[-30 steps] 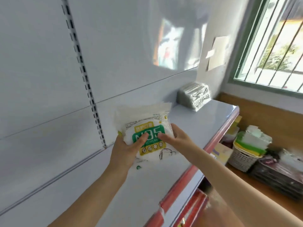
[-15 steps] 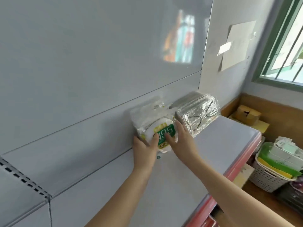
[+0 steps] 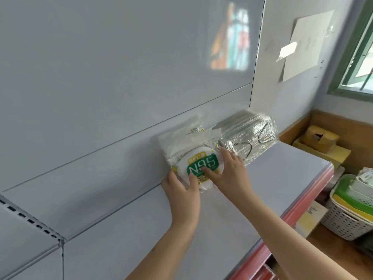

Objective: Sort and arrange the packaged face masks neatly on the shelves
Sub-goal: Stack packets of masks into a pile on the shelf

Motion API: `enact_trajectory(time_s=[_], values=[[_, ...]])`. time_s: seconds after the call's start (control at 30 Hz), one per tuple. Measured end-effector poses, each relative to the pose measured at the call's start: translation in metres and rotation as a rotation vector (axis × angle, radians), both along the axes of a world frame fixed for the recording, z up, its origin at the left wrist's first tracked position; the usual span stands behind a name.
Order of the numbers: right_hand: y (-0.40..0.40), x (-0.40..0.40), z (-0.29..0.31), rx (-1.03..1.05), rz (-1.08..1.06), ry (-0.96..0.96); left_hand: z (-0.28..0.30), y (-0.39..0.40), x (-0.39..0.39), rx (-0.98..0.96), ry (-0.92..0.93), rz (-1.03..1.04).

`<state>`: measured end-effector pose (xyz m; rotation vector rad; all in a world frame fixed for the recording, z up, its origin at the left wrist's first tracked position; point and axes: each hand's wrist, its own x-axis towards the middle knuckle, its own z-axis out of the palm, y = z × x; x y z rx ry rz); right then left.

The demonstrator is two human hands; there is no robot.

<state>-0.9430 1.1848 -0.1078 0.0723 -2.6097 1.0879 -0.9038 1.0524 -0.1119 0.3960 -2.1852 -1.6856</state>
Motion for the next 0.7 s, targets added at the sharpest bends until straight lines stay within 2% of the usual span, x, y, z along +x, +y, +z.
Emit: enact_trajectory(time_s=[0.1,0.37,0.43,0.5,0.7], values=[[0.000,-0.006,0.009,-0.039,0.107,-0.098,-0.002,-0.001,0.002,0.015,0.029,0.051],[0.002,-0.012,0.021,-0.008,0.141,-0.237,0.000,-0.003,0.004,0.127,0.012,0.063],[0.007,-0.006,0.024,-0.043,0.093,-0.218,0.000,-0.002,0.007,0.162,0.018,0.035],[0.009,-0.001,0.030,0.023,0.008,-0.165,0.000,0.001,0.007,0.176,0.020,-0.008],[0.007,0.017,0.016,-0.059,-0.030,-0.093,-0.011,-0.002,0.015,-0.010,0.026,-0.022]])
